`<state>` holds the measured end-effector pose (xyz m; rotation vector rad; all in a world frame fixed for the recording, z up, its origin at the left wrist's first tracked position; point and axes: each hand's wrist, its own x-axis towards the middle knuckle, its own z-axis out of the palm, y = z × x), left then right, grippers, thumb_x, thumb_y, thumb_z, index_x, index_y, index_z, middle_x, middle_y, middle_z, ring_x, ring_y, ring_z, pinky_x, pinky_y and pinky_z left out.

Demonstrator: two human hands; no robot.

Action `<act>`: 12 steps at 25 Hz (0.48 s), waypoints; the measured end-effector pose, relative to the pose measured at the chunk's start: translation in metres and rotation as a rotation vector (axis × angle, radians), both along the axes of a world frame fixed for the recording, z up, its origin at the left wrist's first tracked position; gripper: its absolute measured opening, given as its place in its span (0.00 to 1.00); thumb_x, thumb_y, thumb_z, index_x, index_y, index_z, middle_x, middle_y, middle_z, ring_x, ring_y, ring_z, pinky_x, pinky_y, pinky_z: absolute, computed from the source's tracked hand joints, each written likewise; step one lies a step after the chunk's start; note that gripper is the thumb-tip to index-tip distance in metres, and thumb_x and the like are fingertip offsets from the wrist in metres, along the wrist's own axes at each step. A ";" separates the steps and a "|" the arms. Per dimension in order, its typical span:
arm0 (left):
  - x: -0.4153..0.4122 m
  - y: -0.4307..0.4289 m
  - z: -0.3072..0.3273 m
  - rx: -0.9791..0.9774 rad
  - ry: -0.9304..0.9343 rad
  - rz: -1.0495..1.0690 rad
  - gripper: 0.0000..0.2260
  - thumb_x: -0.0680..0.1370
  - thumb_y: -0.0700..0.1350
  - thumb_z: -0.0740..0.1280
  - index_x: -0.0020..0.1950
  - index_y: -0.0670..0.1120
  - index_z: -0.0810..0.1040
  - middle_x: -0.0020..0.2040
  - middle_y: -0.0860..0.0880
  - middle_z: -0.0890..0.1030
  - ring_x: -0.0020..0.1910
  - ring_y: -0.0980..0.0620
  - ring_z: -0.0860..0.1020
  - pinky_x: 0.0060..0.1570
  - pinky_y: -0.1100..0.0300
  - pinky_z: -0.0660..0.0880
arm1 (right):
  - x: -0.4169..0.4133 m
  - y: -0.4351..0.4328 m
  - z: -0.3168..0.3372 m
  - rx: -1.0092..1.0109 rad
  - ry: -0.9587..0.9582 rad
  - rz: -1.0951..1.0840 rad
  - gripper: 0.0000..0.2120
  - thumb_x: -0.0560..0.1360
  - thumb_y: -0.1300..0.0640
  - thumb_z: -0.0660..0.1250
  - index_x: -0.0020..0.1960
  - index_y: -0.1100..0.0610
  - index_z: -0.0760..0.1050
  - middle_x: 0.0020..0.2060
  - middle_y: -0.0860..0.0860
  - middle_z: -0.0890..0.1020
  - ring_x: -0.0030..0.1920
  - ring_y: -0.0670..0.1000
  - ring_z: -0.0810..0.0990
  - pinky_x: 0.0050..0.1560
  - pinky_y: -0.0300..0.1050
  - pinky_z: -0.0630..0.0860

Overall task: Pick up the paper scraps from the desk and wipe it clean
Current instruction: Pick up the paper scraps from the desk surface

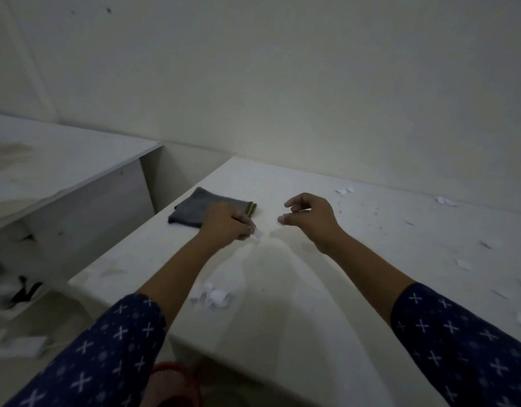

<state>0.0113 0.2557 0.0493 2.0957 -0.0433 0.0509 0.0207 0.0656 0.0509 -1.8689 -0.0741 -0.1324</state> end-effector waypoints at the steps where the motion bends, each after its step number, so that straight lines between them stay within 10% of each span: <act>1: -0.012 0.009 0.002 0.001 0.011 -0.012 0.06 0.68 0.32 0.73 0.44 0.36 0.83 0.32 0.44 0.81 0.27 0.54 0.77 0.29 0.69 0.75 | -0.015 0.009 -0.002 -0.009 0.015 0.047 0.13 0.62 0.65 0.77 0.44 0.59 0.78 0.38 0.51 0.75 0.39 0.50 0.77 0.45 0.44 0.77; 12: -0.084 0.081 -0.009 0.172 0.119 0.085 0.06 0.68 0.38 0.75 0.43 0.39 0.84 0.37 0.43 0.82 0.34 0.52 0.78 0.34 0.65 0.73 | -0.102 0.085 -0.036 -0.098 -0.022 0.408 0.10 0.67 0.67 0.73 0.47 0.62 0.78 0.43 0.60 0.82 0.45 0.56 0.83 0.50 0.44 0.81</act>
